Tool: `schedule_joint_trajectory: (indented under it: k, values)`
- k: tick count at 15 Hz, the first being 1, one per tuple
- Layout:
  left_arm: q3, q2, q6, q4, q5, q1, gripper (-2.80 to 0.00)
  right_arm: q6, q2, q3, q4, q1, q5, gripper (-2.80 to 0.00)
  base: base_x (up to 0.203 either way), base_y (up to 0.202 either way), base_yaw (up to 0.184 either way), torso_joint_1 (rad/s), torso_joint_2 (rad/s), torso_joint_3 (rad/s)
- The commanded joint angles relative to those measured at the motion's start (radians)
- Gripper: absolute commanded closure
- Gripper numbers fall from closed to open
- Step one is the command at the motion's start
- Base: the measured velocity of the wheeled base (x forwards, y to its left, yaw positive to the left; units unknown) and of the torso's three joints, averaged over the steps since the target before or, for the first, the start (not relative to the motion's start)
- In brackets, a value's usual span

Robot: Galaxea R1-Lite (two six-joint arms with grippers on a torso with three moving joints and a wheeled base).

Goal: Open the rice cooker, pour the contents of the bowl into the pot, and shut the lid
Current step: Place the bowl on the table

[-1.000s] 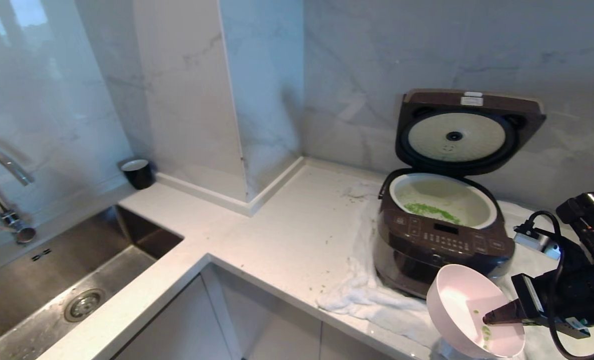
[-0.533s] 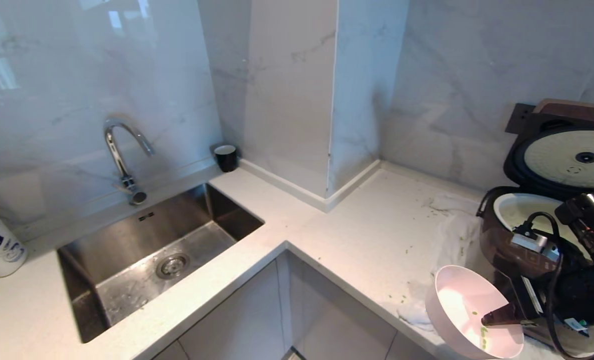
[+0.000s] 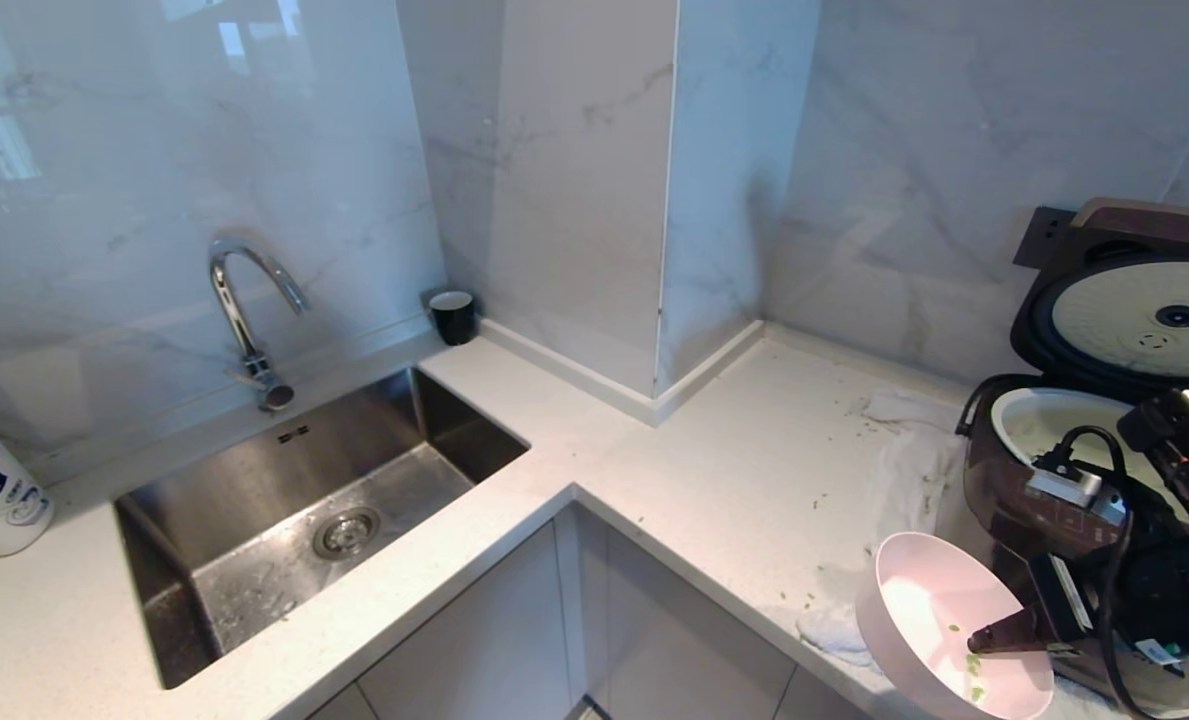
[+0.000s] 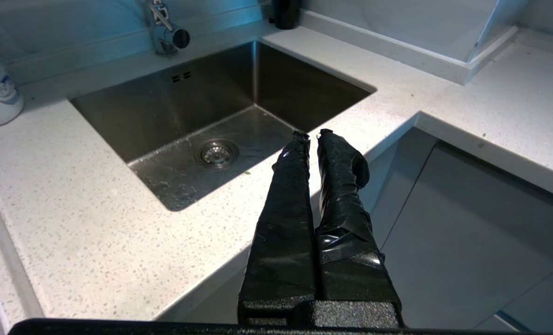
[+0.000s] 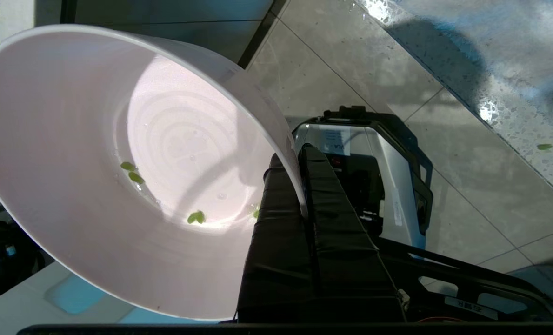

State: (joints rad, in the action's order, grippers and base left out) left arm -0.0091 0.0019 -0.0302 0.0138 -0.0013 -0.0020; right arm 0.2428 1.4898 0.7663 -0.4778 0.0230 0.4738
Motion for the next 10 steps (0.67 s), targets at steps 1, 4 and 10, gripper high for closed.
schedule_joint_trajectory:
  k: [1,4,10]
  values:
    - [0.0,0.001,0.0,0.0,0.001,-0.001,0.0,0.001,-0.002,-0.001,-0.002,0.0,0.003,0.0,0.0,0.0,0.0,0.0,0.0,0.0]
    - [0.0,0.001,0.0,0.002,0.001,-0.001,0.0,0.001,-0.013,-0.001,-0.002,0.002,0.003,0.0,0.0,0.0,0.0,0.0,0.0,0.0]
    - [0.0,0.001,0.0,0.0,0.001,-0.001,0.0,0.001,-0.031,-0.004,-0.002,0.002,0.003,0.0,0.0,0.0,0.0,0.0,0.0,0.0]
